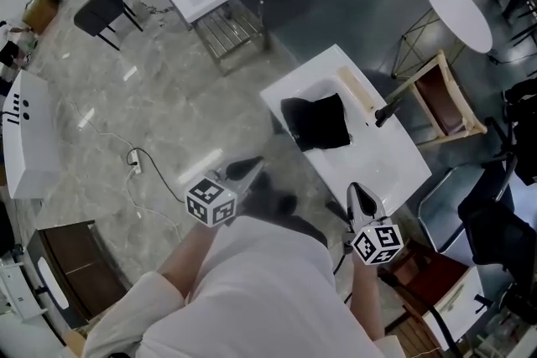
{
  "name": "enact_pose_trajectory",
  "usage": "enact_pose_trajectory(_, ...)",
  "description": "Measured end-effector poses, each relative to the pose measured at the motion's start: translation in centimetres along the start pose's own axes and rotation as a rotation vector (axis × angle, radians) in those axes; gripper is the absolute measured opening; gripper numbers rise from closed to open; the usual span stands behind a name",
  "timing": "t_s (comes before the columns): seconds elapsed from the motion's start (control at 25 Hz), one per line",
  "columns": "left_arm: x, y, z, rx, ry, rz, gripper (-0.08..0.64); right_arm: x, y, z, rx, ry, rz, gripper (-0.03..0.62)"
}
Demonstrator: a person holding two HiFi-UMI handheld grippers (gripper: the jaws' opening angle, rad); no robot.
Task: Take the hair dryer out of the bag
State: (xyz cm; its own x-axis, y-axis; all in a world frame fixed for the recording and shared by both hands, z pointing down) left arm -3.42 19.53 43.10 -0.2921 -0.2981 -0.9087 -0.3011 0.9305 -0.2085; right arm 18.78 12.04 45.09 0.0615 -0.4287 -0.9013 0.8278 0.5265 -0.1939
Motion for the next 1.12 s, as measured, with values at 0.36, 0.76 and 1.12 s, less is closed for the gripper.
enact_pose_trajectory(0.36,-0.2,-3.2,-2.6,-0.029,0.017,-0.030,0.000,-0.2,-2.8,1.4,-0.034,-0.010,-0.016,0.005)
enact_pose_trajectory(0.76,1.6,-7.4,-6.6,-0.109,-0.005,-0.095,0.000,0.6,-8.3,1.8,-0.067,-0.026,-0.031,0.005)
enact_pose_trajectory(1.12,0.7,-11.3,-9.9,-0.190,-0.022,-0.181,0.000,-1.2,-13.9,2.9,-0.055,-0.042,-0.093,0.005)
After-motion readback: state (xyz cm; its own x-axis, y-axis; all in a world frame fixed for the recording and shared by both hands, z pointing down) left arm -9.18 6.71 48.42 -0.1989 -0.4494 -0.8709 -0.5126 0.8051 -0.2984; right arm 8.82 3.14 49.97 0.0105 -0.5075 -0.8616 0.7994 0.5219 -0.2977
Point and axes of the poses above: the fingertips, and each gripper's own axes: y backward along the fingers, z to its right, x out of its top, the point moved 1 cm from there along y, backward along the fingers, and after that the axes turned 11 degrees about z, right-handed, at the moved point
